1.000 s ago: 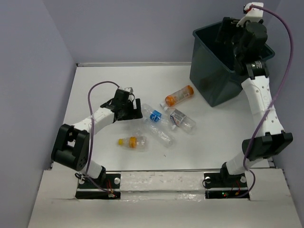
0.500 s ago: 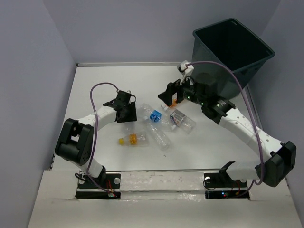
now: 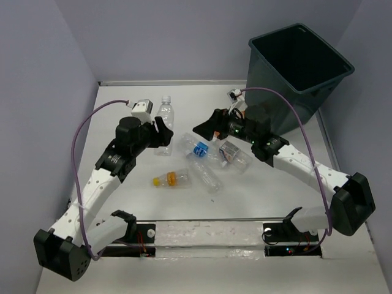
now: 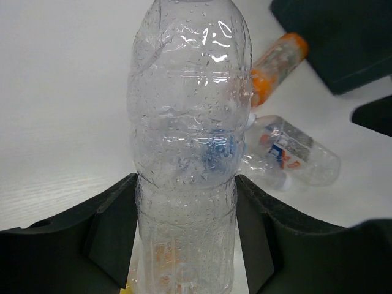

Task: Put the plastic bottles in the bin

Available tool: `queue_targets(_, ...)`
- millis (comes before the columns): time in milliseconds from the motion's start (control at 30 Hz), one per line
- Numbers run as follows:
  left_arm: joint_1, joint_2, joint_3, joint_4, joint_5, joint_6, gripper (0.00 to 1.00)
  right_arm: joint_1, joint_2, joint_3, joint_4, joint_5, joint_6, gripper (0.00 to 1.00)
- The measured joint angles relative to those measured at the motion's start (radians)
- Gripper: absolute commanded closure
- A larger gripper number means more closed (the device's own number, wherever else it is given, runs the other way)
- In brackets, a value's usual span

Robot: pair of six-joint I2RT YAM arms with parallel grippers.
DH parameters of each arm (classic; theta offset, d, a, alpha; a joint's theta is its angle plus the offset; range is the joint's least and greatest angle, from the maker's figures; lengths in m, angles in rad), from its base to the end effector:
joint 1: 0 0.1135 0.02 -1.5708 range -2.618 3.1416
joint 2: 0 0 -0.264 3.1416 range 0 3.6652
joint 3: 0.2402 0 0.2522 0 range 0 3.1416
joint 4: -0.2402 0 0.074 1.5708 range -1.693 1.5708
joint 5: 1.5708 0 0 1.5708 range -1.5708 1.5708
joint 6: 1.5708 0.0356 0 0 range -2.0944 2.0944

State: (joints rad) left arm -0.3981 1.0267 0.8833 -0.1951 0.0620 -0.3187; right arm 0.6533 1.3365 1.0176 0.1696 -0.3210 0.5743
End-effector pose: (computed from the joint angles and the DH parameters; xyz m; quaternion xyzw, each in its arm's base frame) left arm 0.2182 -0.0942 0.3274 0.0503 0.8144 -0.2263 0.5320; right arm 0.2447 0.2014 0.3344 -0.1337 0.7434 0.4699 0.4567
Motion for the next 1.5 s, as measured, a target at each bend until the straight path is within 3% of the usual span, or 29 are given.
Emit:
queue_targets(200, -0.008, -0.122, -0.068, 0.06, 0.153, 0.022, 0.53, 0.015, 0.101, 0.027, 0.154, -0.094, 0.109, 0.02)
queue_targets(533, -0.066, -0.146, -0.131, 0.103, 0.339, 0.045, 0.52, 0.036, 0.233, 0.096, 0.196, -0.163, 0.154, 0.02)
queue_targets(600, -0.075, -0.154, -0.132, 0.109, 0.355, 0.051, 0.47, 0.035, 0.253, 0.108, 0.214, -0.179, 0.165, 0.11)
queue_targets(633, -0.078, -0.156, -0.132, 0.112, 0.364, 0.054, 0.36, 0.035, 0.261, 0.114, 0.225, -0.188, 0.167, 0.19)
queue_targets(667, -0.08, -0.157, -0.134, 0.119, 0.373, 0.059, 0.29, 0.035, 0.268, 0.119, 0.236, -0.198, 0.173, 0.43)
queue_targets(733, -0.082, -0.157, -0.138, 0.12, 0.375, 0.069, 0.13, 0.036, 0.274, 0.126, 0.251, -0.205, 0.186, 0.68)
queue_targets(800, -0.084, -0.161, -0.139, 0.128, 0.368, 0.08, 0.01, 0.037, 0.272, 0.134, 0.243, -0.193, 0.187, 0.69)
queue_targets(833, -0.085, -0.17, -0.139, 0.127, 0.367, 0.083, 0.01, 0.038, 0.27, 0.141, 0.233, -0.183, 0.179, 0.69)
queue_targets(1033, -0.087, -0.282, -0.151, 0.146, 0.336, 0.09, 0.01, -0.006, 0.212, 0.243, 0.101, -0.097, 0.102, 0.73)
queue_targets(1200, -0.087, -0.356, -0.158, 0.149, 0.286, 0.089, 0.01, -0.243, 0.163, 0.434, -0.019, -0.015, 0.028, 0.73)
queue_targets(1333, -0.087, -0.356, -0.158, 0.125, 0.213, 0.087, 0.01, -0.422, 0.164, 0.714, -0.174, 0.248, -0.147, 0.73)
queue_targets(1500, -0.087, -0.351, -0.158, 0.08, 0.137, 0.082, 0.01, -0.485, 0.213, 1.009, -0.203, 0.548, -0.4, 0.73)
